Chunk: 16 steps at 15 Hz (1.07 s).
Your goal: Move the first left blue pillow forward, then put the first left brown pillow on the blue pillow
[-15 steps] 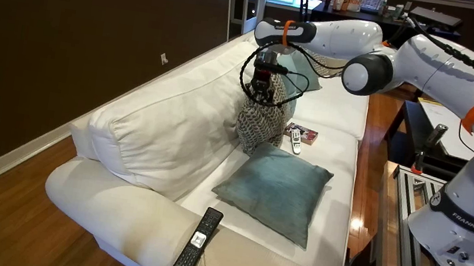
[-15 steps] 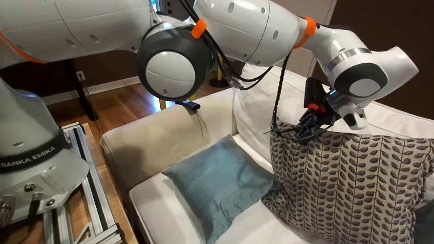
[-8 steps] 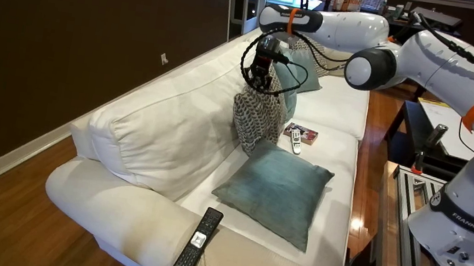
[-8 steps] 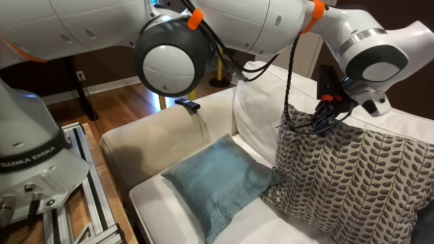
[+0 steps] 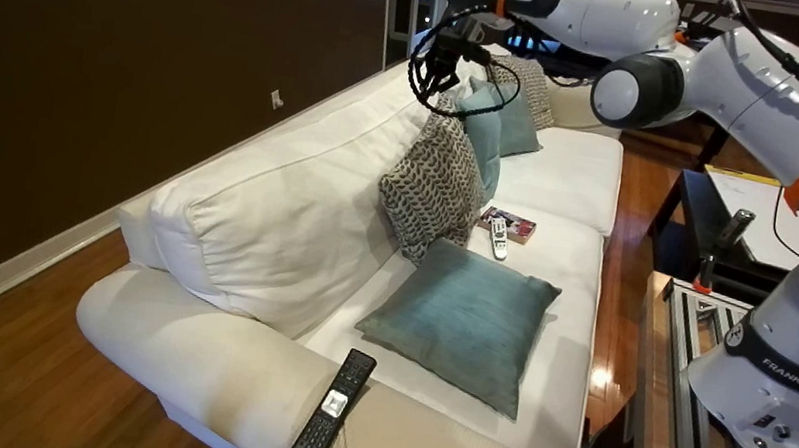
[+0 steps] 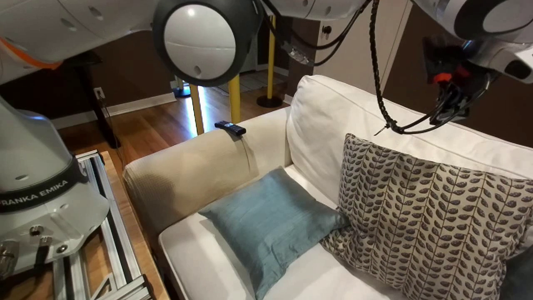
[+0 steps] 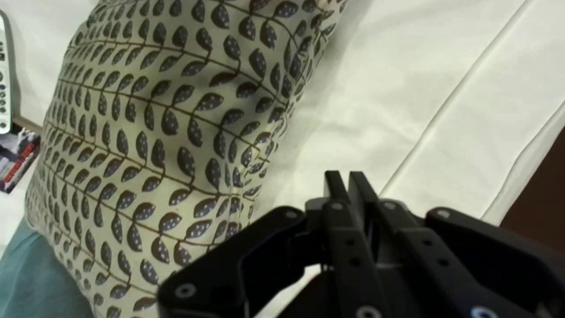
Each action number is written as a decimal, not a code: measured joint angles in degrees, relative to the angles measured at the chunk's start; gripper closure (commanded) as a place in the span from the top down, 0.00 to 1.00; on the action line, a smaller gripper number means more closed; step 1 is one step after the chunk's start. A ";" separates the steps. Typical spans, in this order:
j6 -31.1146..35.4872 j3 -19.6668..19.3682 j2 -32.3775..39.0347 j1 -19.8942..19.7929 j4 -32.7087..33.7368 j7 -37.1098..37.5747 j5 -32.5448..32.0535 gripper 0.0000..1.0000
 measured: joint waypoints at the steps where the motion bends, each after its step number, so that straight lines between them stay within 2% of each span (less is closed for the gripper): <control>1: 0.38 -0.78 -0.43 0.26 0.00 0.08 -0.93 0.44; 8: 10.31 -8.41 2.09 2.48 -1.64 1.23 -9.57 0.96; 9: 11.82 -9.45 3.03 2.76 -1.61 1.67 -10.68 1.00; 16: 26.08 -17.43 10.27 4.42 -1.57 6.09 -19.05 1.00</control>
